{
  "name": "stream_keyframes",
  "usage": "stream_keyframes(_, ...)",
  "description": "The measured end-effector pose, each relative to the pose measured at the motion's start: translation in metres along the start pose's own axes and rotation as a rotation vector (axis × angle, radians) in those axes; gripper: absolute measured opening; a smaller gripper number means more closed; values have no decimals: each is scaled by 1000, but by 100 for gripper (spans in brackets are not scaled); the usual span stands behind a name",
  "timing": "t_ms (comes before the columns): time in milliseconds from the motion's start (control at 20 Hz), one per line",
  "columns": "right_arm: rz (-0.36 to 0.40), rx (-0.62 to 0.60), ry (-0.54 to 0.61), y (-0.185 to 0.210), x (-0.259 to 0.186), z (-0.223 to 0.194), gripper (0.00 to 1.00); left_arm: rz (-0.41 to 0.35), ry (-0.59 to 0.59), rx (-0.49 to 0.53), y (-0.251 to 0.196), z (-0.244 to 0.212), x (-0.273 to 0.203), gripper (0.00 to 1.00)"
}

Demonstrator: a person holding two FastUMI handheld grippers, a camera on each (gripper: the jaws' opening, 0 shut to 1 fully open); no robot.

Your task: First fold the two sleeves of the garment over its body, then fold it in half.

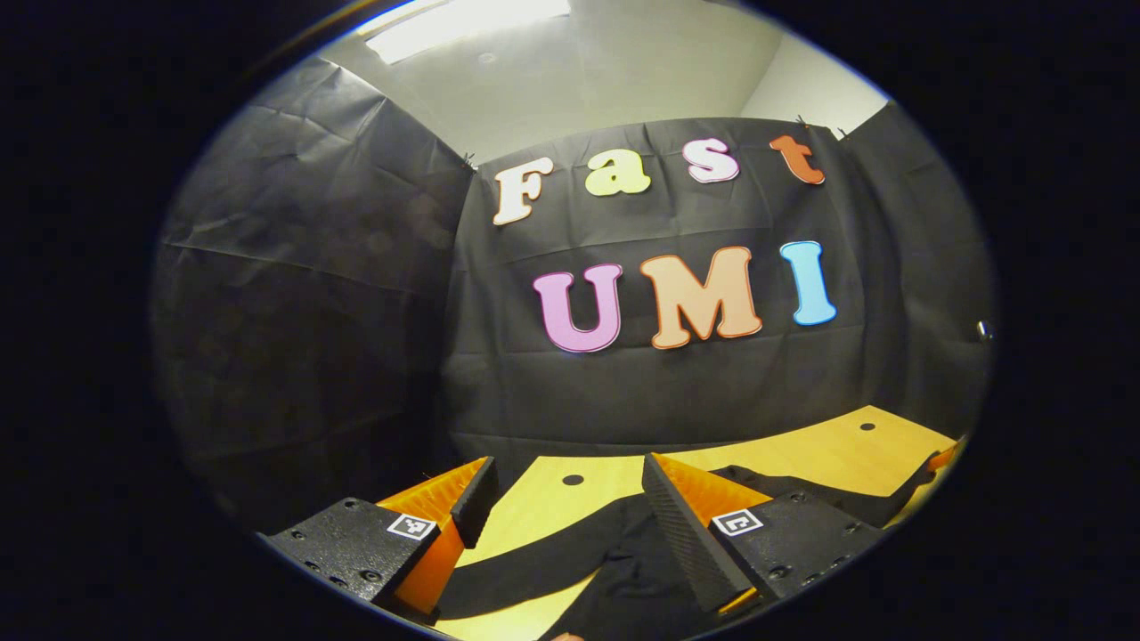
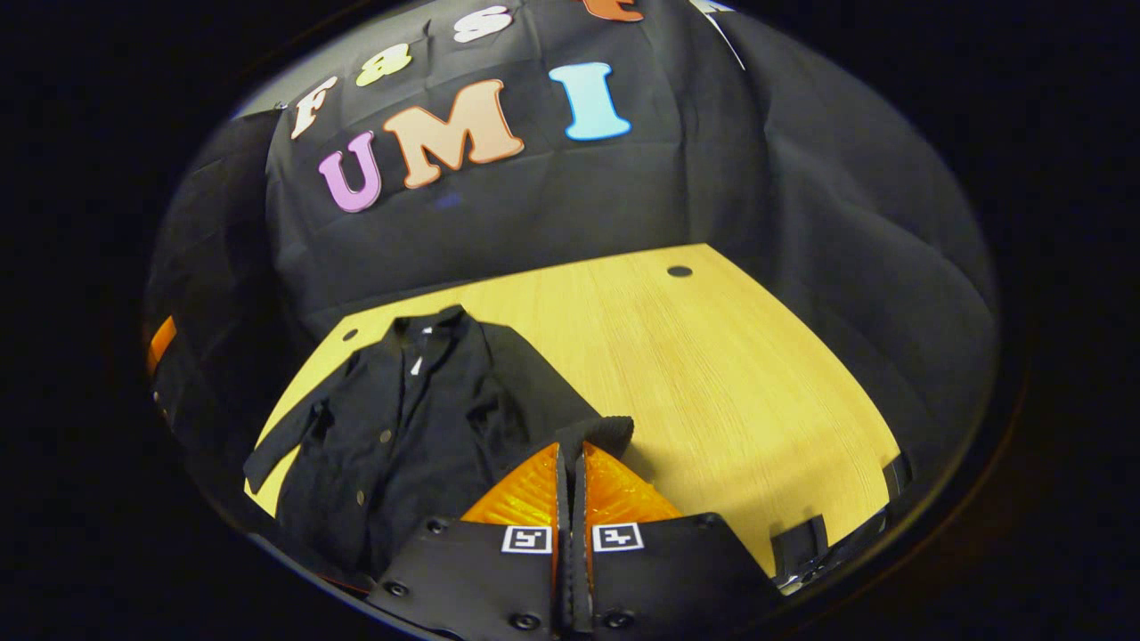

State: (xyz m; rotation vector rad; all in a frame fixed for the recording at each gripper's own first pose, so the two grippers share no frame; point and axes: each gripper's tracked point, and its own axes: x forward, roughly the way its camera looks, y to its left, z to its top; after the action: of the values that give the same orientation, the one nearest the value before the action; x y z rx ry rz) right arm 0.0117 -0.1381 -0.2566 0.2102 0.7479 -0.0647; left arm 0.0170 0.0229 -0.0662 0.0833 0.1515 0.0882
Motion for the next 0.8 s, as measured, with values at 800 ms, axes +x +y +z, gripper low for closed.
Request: stream_keyframes(800, 198, -131, -141, 203, 54, 91, 5, 80, 52, -40, 111, -39, -3, 99)
